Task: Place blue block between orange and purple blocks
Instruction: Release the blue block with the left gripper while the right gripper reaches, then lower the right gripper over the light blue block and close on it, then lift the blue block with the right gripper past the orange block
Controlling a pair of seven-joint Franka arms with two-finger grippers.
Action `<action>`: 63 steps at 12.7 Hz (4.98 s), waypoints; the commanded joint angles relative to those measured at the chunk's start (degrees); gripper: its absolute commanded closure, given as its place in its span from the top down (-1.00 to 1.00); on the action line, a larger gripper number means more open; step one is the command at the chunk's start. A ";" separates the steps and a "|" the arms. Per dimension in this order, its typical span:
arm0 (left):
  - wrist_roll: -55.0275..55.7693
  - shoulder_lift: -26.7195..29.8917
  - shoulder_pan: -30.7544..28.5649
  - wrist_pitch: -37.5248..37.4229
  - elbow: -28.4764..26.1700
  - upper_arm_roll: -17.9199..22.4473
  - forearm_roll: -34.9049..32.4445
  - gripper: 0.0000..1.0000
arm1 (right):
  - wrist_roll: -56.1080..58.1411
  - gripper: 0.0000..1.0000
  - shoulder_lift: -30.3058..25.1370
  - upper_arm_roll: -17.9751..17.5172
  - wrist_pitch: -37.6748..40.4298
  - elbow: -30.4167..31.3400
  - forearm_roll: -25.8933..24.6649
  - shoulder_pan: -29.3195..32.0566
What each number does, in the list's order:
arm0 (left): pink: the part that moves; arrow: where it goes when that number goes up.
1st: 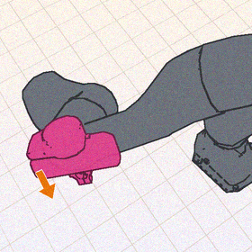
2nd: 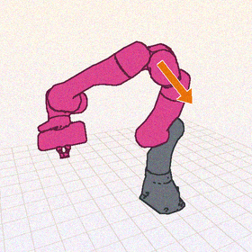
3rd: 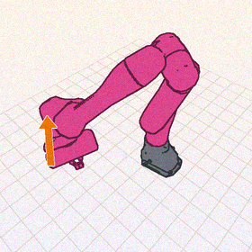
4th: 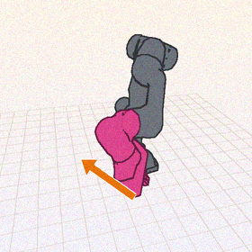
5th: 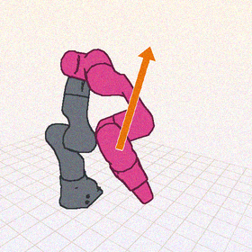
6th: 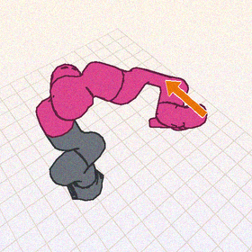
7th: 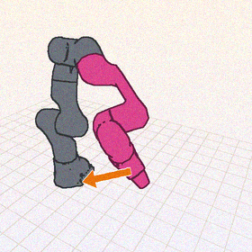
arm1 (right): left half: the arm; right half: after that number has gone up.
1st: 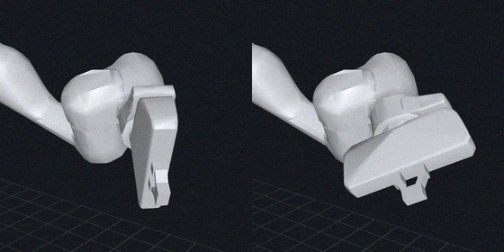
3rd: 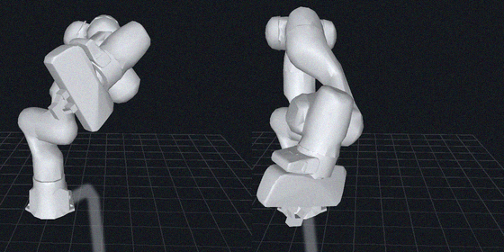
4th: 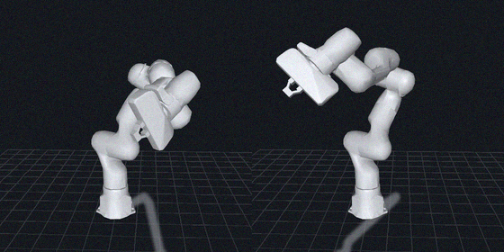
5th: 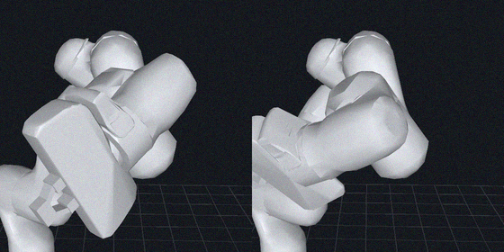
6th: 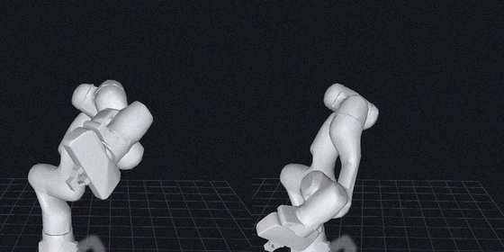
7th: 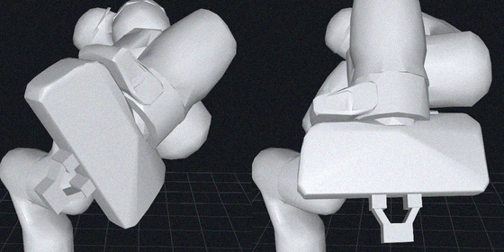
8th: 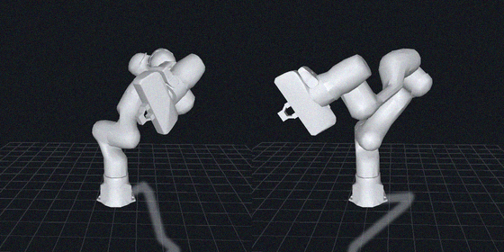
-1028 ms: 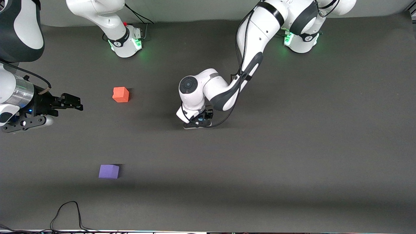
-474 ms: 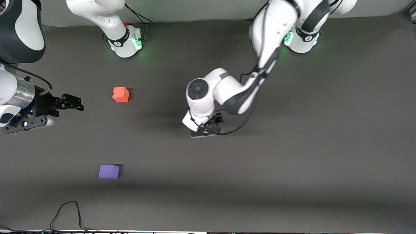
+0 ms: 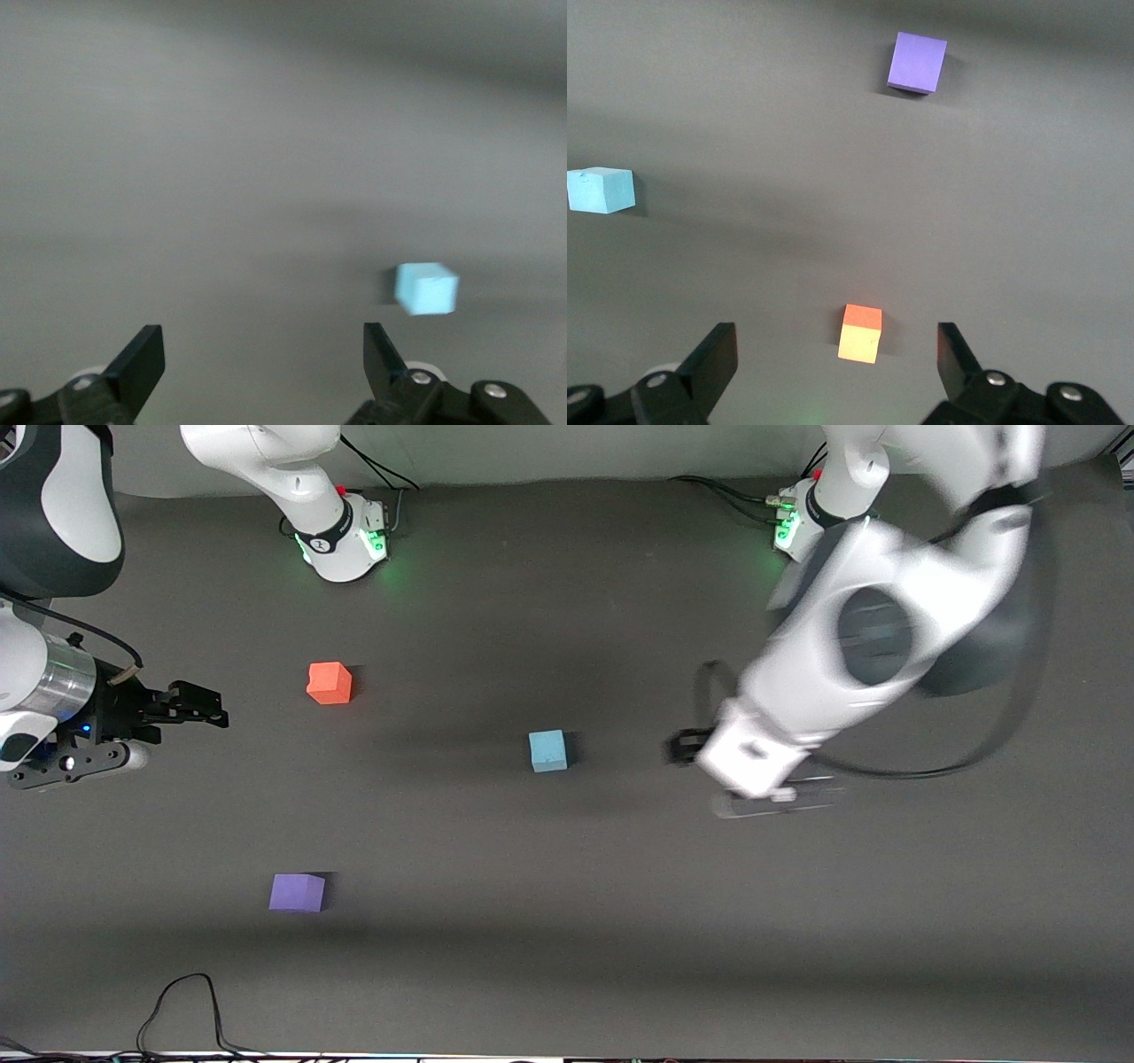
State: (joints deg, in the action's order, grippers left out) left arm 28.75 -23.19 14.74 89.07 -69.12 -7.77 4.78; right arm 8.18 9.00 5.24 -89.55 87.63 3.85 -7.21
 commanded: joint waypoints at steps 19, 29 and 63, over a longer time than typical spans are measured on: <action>-34.11 16.68 -23.88 -0.47 -15.78 -0.75 -6.72 1.00 | -44.48 1.00 14.73 -0.05 -25.62 2.51 6.17 -37.60; -35.51 16.68 -23.96 -1.35 -14.91 -0.66 -6.72 1.00 | -41.05 1.00 24.91 -0.05 -54.22 15.90 2.48 -39.90; -33.58 22.84 -12.54 0.23 -20.45 8.39 -5.75 1.00 | 5.25 -0.30 -5.05 26.81 4.12 4.47 6.08 -24.07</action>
State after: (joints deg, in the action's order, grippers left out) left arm -4.71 -1.66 1.40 89.54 -88.76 -0.11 -1.16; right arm 9.41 5.71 28.43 -84.46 88.54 9.24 -30.40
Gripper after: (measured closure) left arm 0.000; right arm 0.419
